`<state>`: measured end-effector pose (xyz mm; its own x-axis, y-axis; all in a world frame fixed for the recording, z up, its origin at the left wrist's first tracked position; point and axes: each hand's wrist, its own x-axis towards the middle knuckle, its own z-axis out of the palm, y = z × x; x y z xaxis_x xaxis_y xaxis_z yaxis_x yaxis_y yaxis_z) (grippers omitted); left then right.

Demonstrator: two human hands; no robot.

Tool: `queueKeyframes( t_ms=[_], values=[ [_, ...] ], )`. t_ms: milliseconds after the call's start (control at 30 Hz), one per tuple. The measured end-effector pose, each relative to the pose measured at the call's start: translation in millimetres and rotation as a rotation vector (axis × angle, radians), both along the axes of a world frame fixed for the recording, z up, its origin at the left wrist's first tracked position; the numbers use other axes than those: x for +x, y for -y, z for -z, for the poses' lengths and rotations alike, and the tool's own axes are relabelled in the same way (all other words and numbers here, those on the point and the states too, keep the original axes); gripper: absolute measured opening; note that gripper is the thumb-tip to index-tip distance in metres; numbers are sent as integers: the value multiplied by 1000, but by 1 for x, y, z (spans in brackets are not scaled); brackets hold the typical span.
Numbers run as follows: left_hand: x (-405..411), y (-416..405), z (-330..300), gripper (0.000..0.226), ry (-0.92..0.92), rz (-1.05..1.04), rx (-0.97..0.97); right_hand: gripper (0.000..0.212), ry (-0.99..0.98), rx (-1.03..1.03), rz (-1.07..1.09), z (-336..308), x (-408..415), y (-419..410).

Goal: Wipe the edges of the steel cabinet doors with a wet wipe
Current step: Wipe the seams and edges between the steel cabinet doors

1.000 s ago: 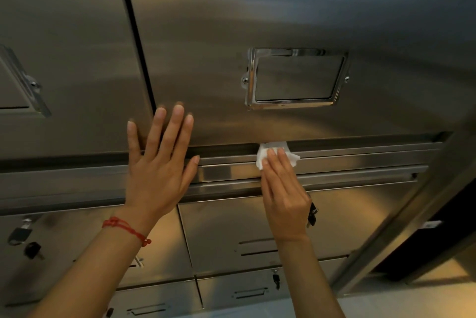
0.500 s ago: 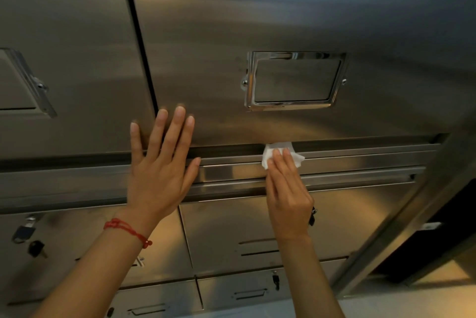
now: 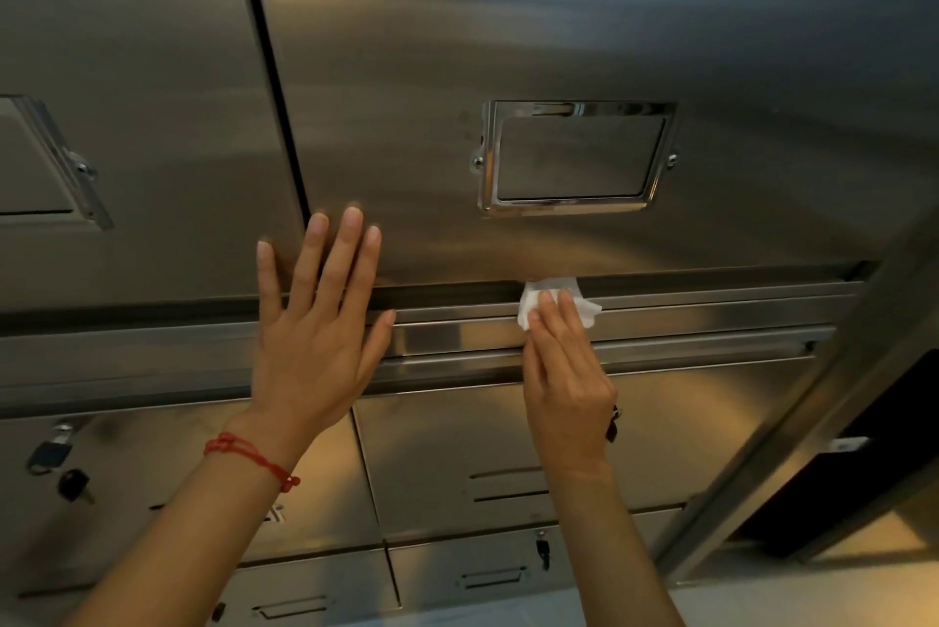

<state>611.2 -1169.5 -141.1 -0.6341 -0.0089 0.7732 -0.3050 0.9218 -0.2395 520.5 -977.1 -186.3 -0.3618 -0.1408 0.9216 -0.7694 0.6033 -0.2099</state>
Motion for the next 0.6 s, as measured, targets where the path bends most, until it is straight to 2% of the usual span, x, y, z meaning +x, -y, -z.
queueKeyframes(
  t_ms=[200,467,600],
  values=[
    [-2,-5,0,67,1,-8,46,28,-43,164,-124,0,1,5],
    [1,-11,-2,66,5,0,77,26,28,-12,-43,2,0,2],
    [0,-16,-1,66,0,0,131,24,10,47,-93,-2,5,8]
  ],
)
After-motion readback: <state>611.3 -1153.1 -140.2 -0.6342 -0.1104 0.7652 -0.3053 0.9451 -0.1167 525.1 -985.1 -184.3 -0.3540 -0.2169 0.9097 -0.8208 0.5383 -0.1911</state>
